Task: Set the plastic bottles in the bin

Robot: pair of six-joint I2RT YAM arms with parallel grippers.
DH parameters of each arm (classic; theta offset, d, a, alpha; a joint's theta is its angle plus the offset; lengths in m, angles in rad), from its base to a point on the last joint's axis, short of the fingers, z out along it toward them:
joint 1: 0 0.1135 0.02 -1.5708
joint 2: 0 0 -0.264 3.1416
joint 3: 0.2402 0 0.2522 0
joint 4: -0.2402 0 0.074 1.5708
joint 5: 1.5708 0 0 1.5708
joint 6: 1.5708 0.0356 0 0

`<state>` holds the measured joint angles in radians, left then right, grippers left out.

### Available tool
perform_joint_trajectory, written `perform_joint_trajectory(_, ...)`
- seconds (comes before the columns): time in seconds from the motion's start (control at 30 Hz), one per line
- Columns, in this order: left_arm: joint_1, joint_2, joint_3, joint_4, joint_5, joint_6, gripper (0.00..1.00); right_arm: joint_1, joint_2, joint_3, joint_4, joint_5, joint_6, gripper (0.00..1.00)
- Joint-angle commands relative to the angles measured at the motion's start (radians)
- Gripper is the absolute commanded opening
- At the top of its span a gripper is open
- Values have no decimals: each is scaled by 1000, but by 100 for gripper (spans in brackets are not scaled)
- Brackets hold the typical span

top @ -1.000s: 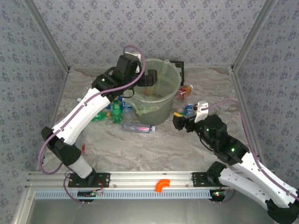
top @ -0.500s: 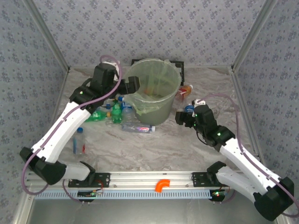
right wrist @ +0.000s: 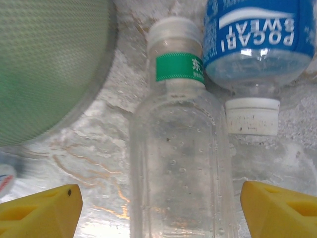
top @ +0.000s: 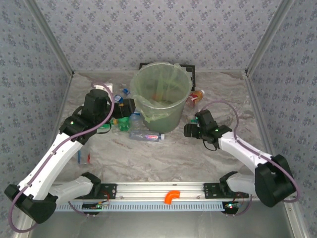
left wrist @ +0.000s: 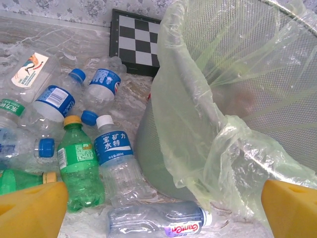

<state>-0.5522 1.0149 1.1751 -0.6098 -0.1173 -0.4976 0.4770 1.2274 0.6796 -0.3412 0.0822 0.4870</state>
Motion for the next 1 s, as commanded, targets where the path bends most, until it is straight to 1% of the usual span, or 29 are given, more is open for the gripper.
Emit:
perform_joint_trajectory(0.0, 16, -35, -22, 38, -10, 13, 100, -7, 42, 31, -11, 37, 10, 85)
perform_joint_trajectory(0.33, 54, -77, -66, 35, 8, 10, 100, -6, 173, 42, 44, 6, 17, 71)
perform_joint_trajectory(0.43, 60, -83, -69, 32, 7, 8, 100, -2, 189, 49, 49, -1, 18, 65)
perform_joint_trajectory(0.5, 63, -86, -72, 32, 6, 8, 100, 2, 189, 49, 52, -5, 18, 59)
perform_joint_trajectory(0.57, 66, -88, -73, 31, 8, 7, 100, 5, 183, 54, 45, -6, 17, 55)
perform_joint_trajectory(0.77, 67, -88, -74, 35, 14, -1, 100, 18, 123, 49, 29, 22, 22, 54)
perform_joint_trajectory(0.97, 69, -86, -78, 33, -7, -13, 100, 24, 12, 46, -13, 49, 30, 54)
